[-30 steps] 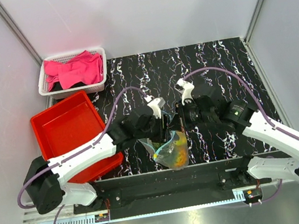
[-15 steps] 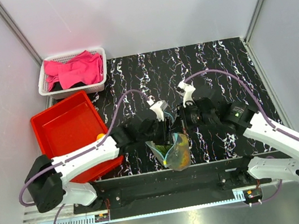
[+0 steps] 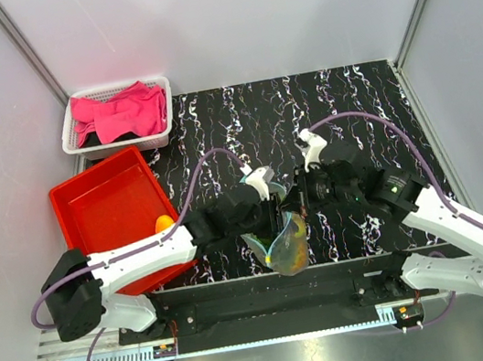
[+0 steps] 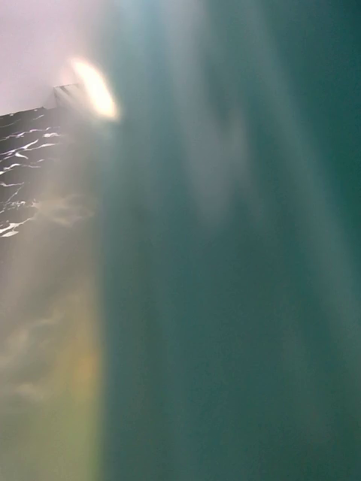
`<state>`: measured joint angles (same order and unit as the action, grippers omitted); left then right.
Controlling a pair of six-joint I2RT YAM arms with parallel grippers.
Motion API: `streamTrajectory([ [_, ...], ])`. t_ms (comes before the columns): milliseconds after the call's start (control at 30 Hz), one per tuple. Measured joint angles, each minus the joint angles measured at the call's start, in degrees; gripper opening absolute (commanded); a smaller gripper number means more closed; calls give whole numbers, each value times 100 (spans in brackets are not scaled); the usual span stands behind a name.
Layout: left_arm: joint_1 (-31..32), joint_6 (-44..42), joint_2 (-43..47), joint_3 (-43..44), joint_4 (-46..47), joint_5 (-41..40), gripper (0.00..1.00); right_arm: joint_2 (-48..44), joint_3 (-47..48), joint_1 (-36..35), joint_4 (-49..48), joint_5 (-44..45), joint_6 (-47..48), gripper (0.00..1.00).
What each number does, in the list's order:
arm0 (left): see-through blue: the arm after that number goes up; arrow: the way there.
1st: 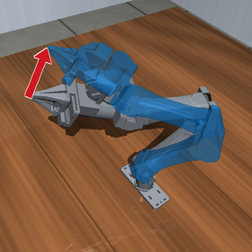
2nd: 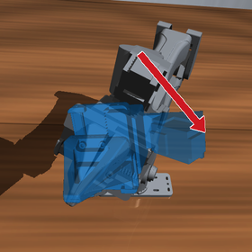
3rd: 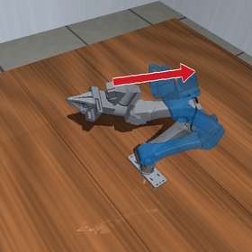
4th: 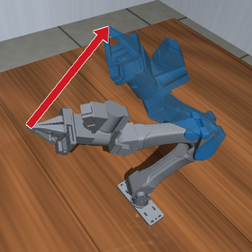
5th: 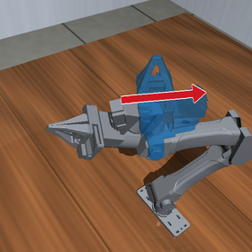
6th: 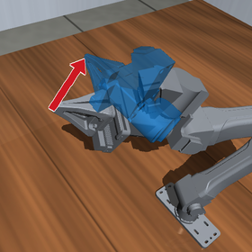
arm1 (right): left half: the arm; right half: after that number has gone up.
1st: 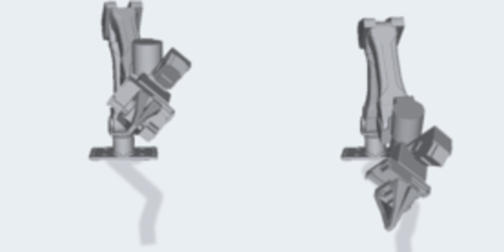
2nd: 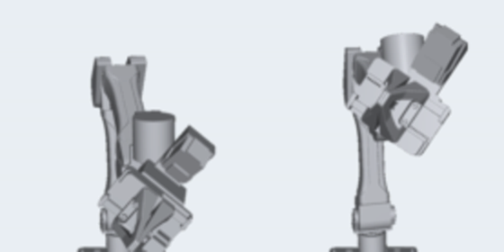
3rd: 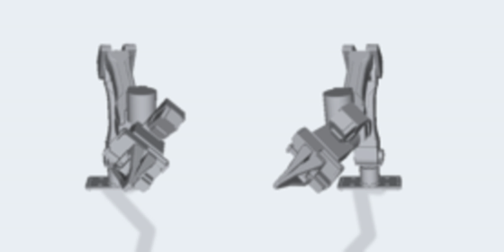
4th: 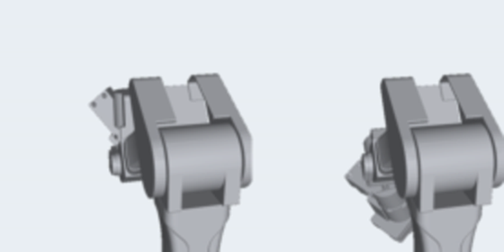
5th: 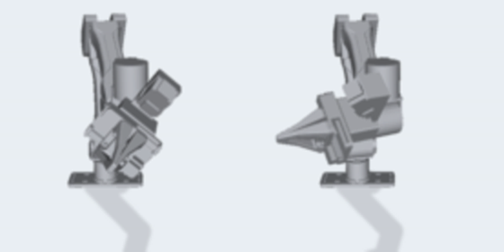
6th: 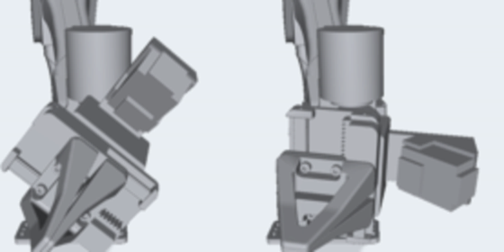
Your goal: Open the zip-top bag and remove the fake food
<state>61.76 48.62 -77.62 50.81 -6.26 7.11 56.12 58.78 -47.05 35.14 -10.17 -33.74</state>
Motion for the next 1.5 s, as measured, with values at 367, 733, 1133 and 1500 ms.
streamTrajectory([
  [367, 184, 85, 107, -297, 188, -66, 53, -269, 0, 2, -55, 151, -136, 0],
  [733, 273, 68, -87, -219, 164, -240, 22, -256, -90, 2, -122, 125, -201, 0],
  [1133, 321, -592, 146, 201, -946, -688, 0, -380, -339, 2, -411, 162, -103, 0],
  [1500, 323, -1252, 881, 507, -1849, -839, 0, -435, -636, 0, -538, 302, 42, 0],
])
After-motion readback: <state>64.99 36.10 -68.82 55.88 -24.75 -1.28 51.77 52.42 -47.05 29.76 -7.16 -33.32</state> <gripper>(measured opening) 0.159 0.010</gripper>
